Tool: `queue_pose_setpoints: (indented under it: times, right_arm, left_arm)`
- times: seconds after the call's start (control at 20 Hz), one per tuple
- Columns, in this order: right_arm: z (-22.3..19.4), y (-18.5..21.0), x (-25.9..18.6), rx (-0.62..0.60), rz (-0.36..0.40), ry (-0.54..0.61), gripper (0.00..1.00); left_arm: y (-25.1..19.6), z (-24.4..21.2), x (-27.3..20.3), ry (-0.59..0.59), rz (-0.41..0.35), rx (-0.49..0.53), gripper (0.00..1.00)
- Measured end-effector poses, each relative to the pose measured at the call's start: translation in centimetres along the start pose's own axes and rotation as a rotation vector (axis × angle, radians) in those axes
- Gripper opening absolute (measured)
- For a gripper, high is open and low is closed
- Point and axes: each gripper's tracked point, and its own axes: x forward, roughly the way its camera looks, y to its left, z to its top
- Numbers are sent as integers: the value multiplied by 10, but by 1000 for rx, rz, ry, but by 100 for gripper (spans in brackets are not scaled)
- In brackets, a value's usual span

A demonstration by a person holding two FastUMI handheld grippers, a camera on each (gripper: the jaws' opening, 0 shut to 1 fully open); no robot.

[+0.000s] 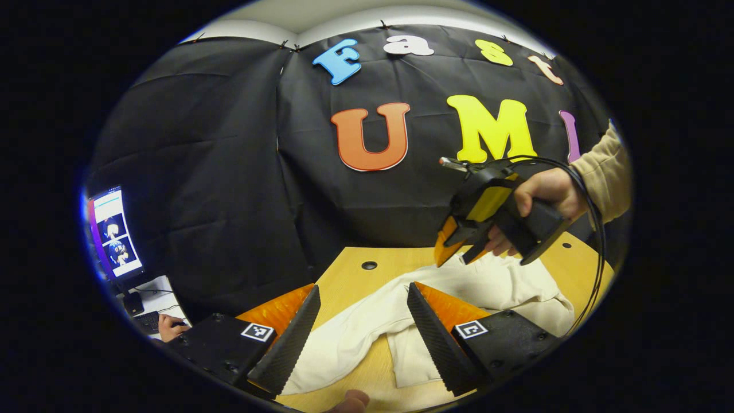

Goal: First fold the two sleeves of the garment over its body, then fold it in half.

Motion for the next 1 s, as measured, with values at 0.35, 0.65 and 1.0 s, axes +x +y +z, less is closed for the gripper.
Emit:
queue_pose_setpoints:
  times: [0.35,0.65,1.0]
  right_arm:
    - [-52,-90,-76,-48,-131,-109,96]
    - [-114,-122,-125,-46,-147,-118,96]
    - [-143,-86,-149,19,-51,-125,96]
  left_arm:
    - [41,-30,-5,81,146,-78,98]
    - [91,-104,-20,284,326,-192,98]
    - [127,-183,-39,493,477,-387,99]
